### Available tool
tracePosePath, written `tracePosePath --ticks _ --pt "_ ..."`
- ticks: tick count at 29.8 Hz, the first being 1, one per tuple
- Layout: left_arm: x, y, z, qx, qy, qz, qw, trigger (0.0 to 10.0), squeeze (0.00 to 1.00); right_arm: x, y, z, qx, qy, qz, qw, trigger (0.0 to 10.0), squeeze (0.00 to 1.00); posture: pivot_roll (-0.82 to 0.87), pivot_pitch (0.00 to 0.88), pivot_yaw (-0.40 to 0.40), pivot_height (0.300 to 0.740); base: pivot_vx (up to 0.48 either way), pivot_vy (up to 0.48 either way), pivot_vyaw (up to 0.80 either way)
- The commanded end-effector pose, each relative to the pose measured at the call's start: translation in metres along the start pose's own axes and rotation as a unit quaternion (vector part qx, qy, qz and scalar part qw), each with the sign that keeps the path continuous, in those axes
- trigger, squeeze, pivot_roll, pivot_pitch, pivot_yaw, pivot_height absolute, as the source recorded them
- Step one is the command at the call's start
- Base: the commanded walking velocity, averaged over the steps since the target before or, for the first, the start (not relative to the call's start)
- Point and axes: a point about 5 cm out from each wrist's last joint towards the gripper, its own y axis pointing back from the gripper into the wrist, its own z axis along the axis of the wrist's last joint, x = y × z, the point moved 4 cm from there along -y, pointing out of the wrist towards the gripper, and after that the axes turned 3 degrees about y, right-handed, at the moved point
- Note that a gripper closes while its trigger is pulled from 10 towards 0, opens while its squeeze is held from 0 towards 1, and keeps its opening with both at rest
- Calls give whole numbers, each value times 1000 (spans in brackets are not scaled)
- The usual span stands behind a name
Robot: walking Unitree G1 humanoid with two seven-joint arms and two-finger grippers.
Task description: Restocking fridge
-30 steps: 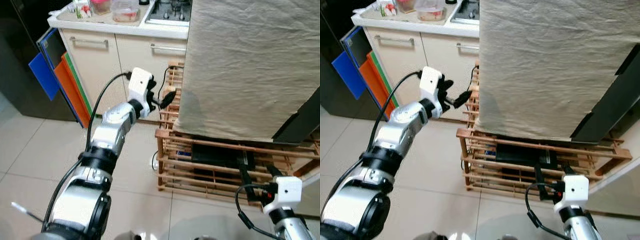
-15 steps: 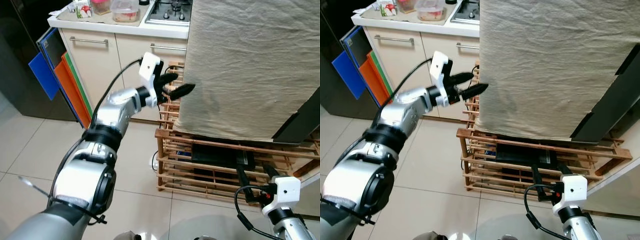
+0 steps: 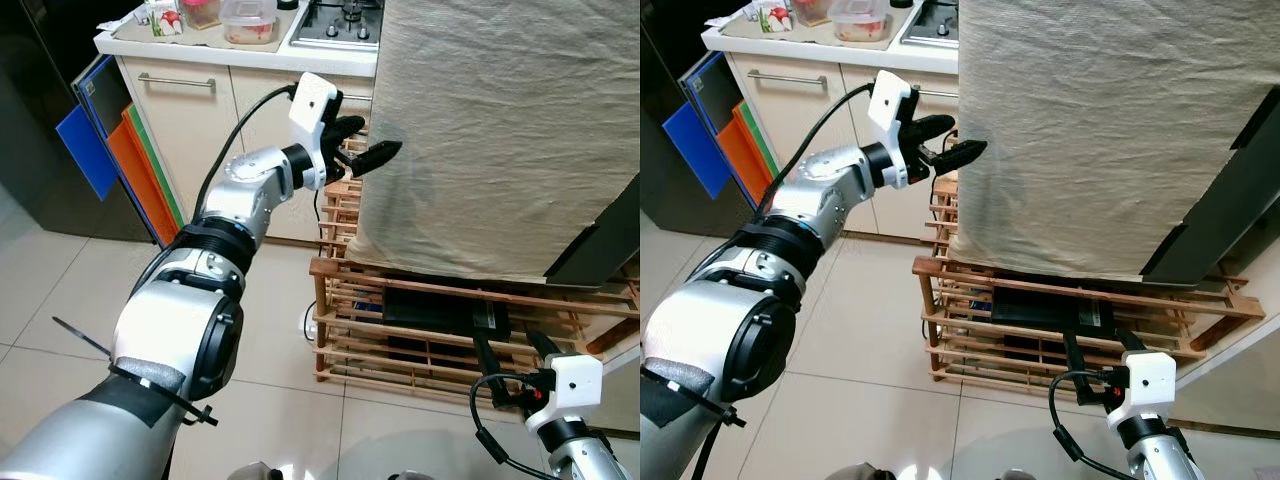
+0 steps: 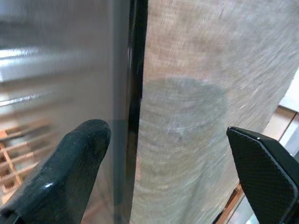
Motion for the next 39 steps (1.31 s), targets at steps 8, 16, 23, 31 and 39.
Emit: tracePosePath --ticks 8,16,23,31,39 --pt "-27 -15 3 -12 55 -76 996 10000 0 1 1 1 -2 2 1 1000 10000 0 -171 39 51 740 0 0 0" --pt "-52 -11 6 -30 103 -196 975 10000 0 3 3 1 -2 1 2 1000 10000 0 -163 40 50 740 0 0 0" --pt "-61 -2 3 -29 96 -250 963 10000 0 3 3 1 0 1 4 1000 10000 0 -155 45 44 740 0 0 0" --pt "-61 3 6 -36 92 -262 960 10000 0 1 3 1 2 1 5 1000 10000 0 -152 48 39 740 0 0 0" --pt "-67 6 6 -44 85 -264 960 10000 0 -1 2 1 4 3 4 1000 10000 0 -155 50 35 740 0 0 0"
